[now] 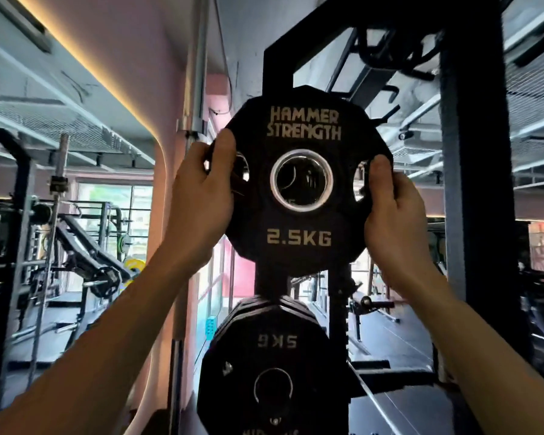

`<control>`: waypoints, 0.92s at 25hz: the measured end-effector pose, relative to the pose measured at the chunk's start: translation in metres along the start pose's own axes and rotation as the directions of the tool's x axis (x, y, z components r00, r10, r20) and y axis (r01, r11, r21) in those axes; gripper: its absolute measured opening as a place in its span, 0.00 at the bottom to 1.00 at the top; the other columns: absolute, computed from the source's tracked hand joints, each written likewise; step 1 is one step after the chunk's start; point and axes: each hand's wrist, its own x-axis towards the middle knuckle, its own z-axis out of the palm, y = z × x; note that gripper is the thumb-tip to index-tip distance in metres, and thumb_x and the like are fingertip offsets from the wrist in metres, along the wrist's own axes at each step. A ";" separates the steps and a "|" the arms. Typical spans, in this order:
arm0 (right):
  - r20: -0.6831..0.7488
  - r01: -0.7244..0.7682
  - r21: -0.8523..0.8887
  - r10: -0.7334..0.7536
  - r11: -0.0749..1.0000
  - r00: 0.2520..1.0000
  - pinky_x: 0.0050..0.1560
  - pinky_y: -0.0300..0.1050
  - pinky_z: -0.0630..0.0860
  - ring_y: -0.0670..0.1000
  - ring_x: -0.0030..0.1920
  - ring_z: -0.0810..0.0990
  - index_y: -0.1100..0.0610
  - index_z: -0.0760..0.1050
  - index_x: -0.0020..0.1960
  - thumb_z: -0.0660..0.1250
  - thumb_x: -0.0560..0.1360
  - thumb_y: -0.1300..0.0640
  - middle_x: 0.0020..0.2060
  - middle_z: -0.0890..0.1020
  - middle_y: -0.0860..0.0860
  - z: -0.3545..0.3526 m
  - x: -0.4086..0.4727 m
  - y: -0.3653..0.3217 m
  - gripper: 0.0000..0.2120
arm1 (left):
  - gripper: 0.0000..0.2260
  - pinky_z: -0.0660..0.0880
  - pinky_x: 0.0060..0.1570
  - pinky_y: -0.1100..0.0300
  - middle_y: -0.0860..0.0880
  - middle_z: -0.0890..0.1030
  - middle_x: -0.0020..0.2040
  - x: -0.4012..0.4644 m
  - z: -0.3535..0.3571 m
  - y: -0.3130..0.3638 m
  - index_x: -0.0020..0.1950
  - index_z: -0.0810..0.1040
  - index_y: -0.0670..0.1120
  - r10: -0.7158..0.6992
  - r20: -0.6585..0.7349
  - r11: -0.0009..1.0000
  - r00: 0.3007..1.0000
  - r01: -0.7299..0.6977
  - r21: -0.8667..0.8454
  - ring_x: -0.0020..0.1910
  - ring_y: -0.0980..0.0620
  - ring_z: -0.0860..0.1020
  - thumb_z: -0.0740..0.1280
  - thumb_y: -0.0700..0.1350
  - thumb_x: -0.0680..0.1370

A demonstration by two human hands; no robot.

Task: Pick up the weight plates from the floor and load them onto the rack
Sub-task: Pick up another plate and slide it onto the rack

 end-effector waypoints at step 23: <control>0.059 0.021 -0.095 -0.015 0.995 0.998 0.52 0.51 0.73 0.47 0.45 0.77 0.55 0.70 0.51 0.51 0.82 0.39 0.43 0.78 0.47 0.075 0.111 0.073 0.20 | 0.25 0.76 0.51 0.52 0.50 0.82 0.51 0.115 0.038 -0.097 0.55 0.78 0.47 -0.047 0.037 0.993 0.998 0.043 0.114 0.51 0.51 0.80 0.58 0.67 0.78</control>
